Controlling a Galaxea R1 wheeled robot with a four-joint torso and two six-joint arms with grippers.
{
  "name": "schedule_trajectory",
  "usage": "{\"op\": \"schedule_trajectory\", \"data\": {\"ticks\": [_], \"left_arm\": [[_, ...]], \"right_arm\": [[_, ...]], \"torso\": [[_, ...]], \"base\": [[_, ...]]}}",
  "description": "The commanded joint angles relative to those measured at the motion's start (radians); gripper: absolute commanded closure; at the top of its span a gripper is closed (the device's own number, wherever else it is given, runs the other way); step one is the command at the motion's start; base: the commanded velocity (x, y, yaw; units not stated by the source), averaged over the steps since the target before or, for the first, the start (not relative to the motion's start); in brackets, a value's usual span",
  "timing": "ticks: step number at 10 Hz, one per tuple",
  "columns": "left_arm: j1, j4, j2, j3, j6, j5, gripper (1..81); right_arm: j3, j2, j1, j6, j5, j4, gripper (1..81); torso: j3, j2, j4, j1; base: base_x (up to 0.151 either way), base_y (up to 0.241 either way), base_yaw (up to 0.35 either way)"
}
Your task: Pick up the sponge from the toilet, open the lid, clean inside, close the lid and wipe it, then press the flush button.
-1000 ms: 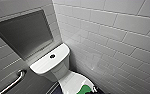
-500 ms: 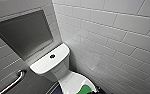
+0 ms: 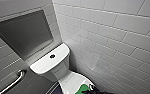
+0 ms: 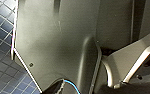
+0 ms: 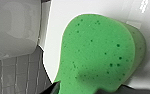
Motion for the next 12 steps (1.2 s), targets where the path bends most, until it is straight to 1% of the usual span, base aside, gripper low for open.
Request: {"op": "schedule_trajectory", "data": {"ticks": [1, 5, 9, 11, 12], "left_arm": [[0.008, -0.009, -0.008, 0.001, 0.001, 0.076, 1.0], [0.008, -0.009, -0.013, 0.001, 0.001, 0.076, 1.0], [0.008, -0.011, -0.017, 0.001, 0.000, 0.076, 1.0], [0.011, -0.011, -0.019, 0.001, 0.001, 0.078, 1.0], [0.011, -0.011, -0.019, 0.001, 0.001, 0.078, 1.0]], "right_arm": [[0.002, 0.031, 0.098, 0.000, -0.056, -0.008, 1.0], [-0.091, 0.068, 0.091, 0.007, -0.059, 0.008, 1.0], [-0.243, 0.136, 0.080, 0.004, -0.038, 0.002, 1.0], [-0.248, 0.133, 0.083, -0.002, 0.009, -0.006, 1.0], [-0.246, 0.131, 0.089, -0.005, 0.011, -0.009, 1.0]], "torso": [[0.000, 0.000, 0.000, 0.000], [0.000, 0.000, 0.000, 0.000], [0.000, 0.000, 0.000, 0.000], [0.000, 0.000, 0.000, 0.000], [0.000, 0.000, 0.000, 0.000]], "base": [[0.000, 0.000, 0.000], [0.000, 0.000, 0.000], [0.000, 0.000, 0.000], [0.000, 0.000, 0.000], [0.000, 0.000, 0.000]]}}
